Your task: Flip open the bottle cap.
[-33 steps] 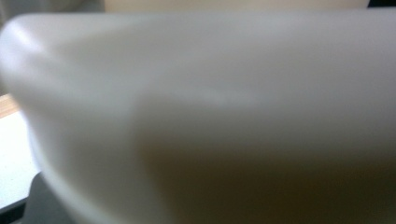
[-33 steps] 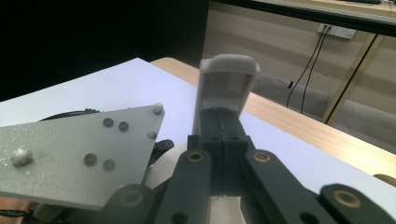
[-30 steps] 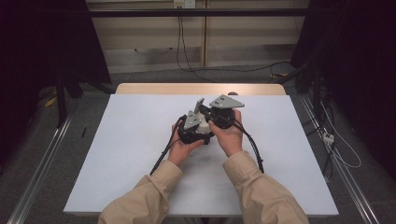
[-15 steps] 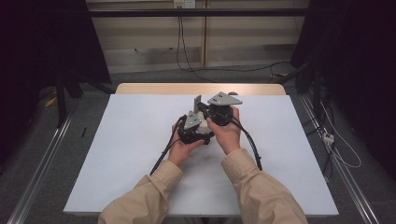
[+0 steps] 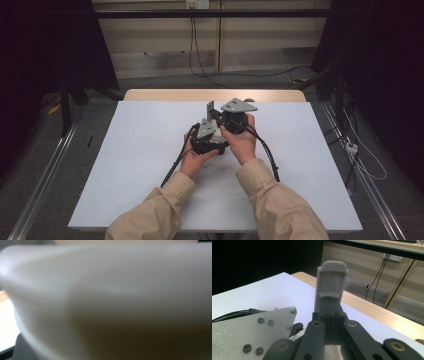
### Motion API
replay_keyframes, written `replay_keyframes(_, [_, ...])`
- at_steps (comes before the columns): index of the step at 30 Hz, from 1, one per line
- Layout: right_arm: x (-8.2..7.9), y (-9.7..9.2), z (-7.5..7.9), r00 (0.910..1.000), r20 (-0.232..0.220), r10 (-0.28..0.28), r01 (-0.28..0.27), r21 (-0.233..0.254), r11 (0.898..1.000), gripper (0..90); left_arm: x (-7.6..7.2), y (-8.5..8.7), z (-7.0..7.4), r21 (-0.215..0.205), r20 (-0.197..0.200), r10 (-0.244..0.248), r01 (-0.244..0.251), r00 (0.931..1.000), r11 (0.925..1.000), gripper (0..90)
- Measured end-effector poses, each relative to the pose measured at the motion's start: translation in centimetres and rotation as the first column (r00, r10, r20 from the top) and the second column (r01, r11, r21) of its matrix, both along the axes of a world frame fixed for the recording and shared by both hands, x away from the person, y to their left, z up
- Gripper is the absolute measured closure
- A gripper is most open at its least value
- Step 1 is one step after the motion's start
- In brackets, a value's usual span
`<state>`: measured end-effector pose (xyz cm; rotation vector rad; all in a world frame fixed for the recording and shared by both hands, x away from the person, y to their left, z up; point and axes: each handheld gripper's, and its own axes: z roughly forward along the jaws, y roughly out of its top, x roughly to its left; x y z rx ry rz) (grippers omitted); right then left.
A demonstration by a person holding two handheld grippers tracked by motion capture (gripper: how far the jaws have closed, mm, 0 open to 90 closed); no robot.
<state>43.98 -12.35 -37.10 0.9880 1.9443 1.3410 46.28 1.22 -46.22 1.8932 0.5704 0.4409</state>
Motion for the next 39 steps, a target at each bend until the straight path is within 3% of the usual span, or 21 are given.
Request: replay_keyframes(39, [0.8, 0.55, -0.11, 0.9999, 0.001, 0.011, -0.011, 0.003, 1.0, 90.0, -0.02, -0.03, 0.0, 0.007, 0.001, -0.004, 0.004, 1.0, 1.0, 18.3])
